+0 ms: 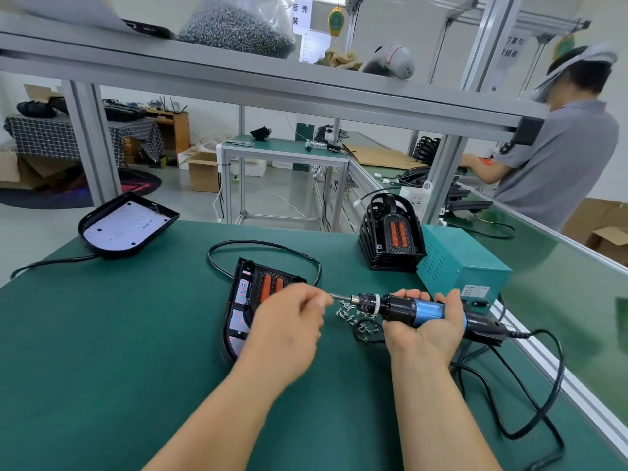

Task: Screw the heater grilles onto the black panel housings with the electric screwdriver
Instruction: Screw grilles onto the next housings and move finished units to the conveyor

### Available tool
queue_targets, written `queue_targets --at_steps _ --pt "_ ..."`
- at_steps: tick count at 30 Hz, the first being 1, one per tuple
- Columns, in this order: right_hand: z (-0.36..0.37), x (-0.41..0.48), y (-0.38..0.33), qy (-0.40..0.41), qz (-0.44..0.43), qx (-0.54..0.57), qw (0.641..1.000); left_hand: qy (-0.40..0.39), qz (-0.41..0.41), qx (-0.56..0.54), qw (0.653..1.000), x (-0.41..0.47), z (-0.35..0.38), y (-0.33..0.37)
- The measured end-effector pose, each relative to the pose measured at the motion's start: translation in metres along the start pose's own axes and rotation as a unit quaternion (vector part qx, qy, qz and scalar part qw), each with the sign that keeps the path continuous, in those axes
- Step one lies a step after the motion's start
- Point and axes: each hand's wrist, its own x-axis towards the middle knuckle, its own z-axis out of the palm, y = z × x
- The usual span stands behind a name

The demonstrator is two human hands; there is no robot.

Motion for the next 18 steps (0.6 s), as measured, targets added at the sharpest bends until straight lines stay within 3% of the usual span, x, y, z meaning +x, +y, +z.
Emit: queue_targets --at_steps 3,5,11,18 --pt "0.000 -0.001 0.003 -0.005 0.006 0.012 1.000 0.037 -0.100 -0.211 0.972 0.007 -0.009 -0.003" --pt "0.001 -0.002 0.005 -0.008 0.011 0.013 1.000 0.044 -0.131 -0.289 0.947 0.008 -0.008 -0.003" --pt "0.002 -0.005 0.006 -0.030 0.024 0.025 0.999 0.099 -0.146 -0.353 0.919 0.006 0.000 -0.004" --pt "0.005 -0.011 0.010 -0.073 0.041 0.017 0.996 0.069 -0.122 -0.356 0.924 0.006 0.000 -0.004"
